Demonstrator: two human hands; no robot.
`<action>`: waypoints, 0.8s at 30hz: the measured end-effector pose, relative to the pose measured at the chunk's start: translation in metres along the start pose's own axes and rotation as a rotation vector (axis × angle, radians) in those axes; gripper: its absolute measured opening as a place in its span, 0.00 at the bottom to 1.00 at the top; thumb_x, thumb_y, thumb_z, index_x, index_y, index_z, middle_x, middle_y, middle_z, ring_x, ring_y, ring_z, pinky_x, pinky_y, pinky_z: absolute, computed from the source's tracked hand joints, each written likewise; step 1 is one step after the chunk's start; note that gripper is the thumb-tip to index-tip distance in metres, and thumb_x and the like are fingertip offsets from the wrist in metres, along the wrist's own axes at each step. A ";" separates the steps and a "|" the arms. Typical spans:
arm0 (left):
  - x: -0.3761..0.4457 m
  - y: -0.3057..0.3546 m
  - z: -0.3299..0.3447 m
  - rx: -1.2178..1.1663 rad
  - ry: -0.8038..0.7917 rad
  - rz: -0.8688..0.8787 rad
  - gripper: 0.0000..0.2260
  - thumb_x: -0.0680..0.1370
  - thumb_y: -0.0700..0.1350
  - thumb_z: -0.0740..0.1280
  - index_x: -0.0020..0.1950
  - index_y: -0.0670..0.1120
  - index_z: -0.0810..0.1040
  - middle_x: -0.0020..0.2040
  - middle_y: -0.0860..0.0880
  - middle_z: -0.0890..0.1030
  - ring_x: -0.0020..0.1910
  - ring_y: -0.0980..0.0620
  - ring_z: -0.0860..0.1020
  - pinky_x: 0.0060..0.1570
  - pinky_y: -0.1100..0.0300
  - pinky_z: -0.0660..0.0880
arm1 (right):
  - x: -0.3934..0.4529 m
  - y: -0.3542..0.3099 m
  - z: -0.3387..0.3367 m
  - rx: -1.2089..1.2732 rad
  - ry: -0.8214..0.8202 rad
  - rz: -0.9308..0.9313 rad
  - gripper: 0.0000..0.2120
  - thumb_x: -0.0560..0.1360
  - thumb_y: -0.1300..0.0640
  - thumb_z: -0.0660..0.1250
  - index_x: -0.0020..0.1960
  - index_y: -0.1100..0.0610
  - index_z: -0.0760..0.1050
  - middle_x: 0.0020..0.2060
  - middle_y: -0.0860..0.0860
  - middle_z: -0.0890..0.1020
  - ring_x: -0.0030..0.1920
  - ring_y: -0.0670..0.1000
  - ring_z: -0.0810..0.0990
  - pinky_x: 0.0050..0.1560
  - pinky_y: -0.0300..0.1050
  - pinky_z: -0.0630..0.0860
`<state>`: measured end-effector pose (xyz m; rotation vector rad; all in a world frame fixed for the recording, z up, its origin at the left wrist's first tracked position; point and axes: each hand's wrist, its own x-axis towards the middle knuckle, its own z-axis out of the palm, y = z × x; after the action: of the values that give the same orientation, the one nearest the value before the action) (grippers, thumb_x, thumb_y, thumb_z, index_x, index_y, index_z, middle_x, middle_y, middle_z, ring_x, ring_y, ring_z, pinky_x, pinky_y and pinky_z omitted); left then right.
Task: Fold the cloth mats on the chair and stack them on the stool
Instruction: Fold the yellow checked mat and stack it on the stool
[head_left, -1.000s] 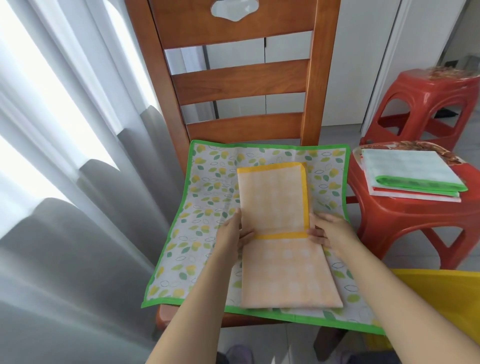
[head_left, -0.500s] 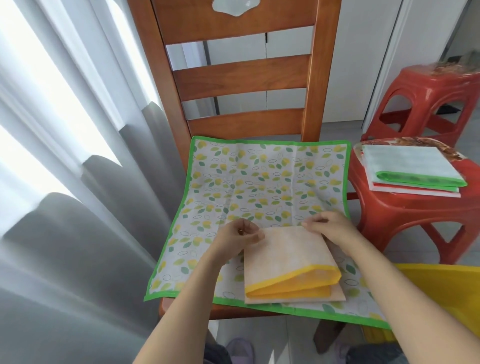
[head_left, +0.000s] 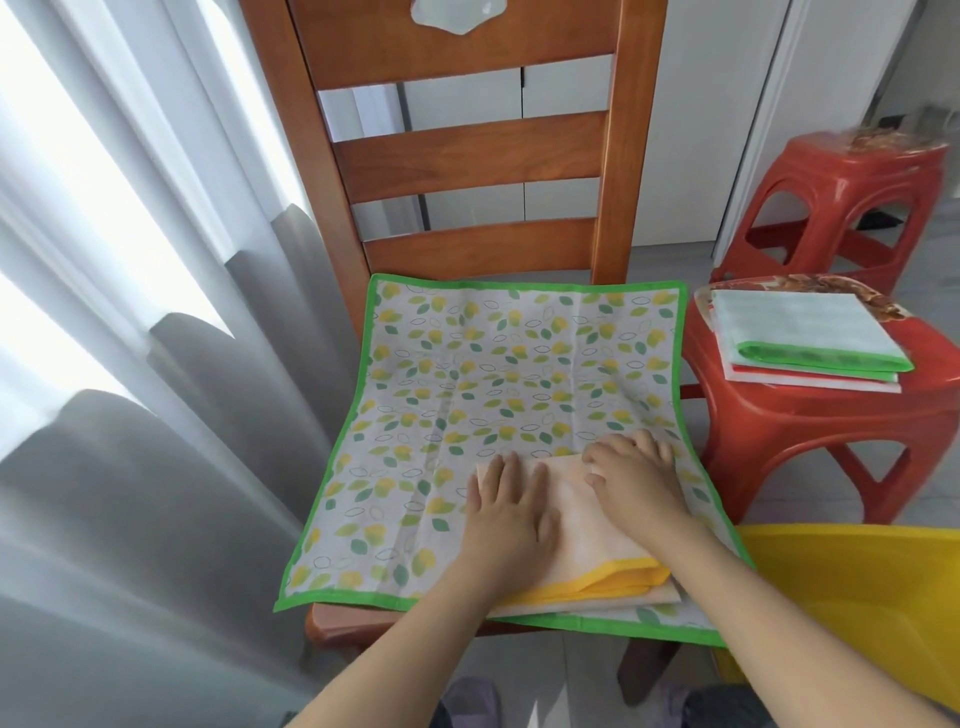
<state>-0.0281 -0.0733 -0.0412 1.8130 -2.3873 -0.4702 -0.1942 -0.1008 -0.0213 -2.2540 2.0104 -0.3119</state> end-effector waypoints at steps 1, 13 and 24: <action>0.001 -0.001 0.006 0.014 0.009 -0.009 0.39 0.68 0.63 0.32 0.78 0.52 0.46 0.78 0.45 0.41 0.77 0.46 0.38 0.73 0.46 0.35 | -0.005 -0.004 -0.002 -0.042 0.018 -0.019 0.14 0.79 0.49 0.55 0.63 0.48 0.72 0.67 0.45 0.69 0.67 0.52 0.61 0.61 0.45 0.50; 0.000 -0.006 0.014 0.019 0.069 0.015 0.35 0.70 0.61 0.32 0.78 0.54 0.42 0.78 0.47 0.38 0.72 0.54 0.31 0.72 0.52 0.32 | -0.054 0.014 0.019 -0.042 -0.174 -0.006 0.41 0.63 0.39 0.23 0.76 0.47 0.36 0.71 0.41 0.33 0.74 0.45 0.34 0.69 0.43 0.27; -0.029 0.003 -0.011 -0.249 0.222 -0.348 0.20 0.76 0.52 0.60 0.65 0.43 0.68 0.60 0.42 0.69 0.57 0.42 0.70 0.58 0.52 0.69 | -0.070 0.000 0.013 0.115 0.066 0.304 0.29 0.76 0.43 0.61 0.72 0.55 0.61 0.61 0.55 0.73 0.63 0.57 0.68 0.64 0.49 0.63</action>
<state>-0.0194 -0.0468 -0.0268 2.0433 -1.7896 -0.5374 -0.1983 -0.0323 -0.0395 -1.8595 2.2632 -0.4621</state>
